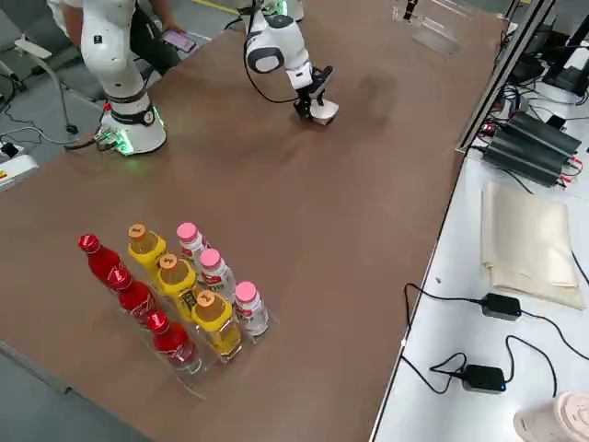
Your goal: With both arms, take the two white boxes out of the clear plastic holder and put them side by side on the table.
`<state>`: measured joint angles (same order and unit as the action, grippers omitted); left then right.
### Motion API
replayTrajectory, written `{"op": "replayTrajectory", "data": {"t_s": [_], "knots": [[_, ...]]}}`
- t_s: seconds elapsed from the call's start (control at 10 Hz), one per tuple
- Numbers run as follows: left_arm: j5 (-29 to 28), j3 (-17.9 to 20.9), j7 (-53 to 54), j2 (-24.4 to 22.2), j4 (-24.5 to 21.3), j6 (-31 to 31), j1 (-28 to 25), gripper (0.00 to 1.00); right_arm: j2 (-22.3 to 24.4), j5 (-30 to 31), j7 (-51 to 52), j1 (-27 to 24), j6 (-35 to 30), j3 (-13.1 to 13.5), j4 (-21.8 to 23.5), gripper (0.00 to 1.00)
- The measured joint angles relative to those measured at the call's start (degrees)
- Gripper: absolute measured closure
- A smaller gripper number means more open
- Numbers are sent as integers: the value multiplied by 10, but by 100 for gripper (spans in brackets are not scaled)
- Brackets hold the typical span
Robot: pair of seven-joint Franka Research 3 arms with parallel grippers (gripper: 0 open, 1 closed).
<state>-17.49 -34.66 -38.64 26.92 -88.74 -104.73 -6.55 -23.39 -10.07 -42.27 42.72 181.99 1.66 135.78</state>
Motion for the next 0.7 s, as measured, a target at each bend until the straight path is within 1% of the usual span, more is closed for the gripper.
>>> {"op": "replayTrajectory", "data": {"t_s": [0.2, 0.4, 0.6, 0.7], "knots": [[10, 0, -1, 9, 0, 0, 1, 98, -7, 0, 1, 0, 0, 3, -4, 45], [11, -1, -3, 16, 1, -1, 15, 98, -11, 0, 1, 0, 0, 5, -6, 57], [11, -2, -18, 25, 1, -1, 41, 98, -12, 0, 1, 0, 0, 9, -7, 90], [11, -2, -23, 30, 2, -1, 55, 98, -12, 0, 2, 0, 0, 10, -9, 98]]}}
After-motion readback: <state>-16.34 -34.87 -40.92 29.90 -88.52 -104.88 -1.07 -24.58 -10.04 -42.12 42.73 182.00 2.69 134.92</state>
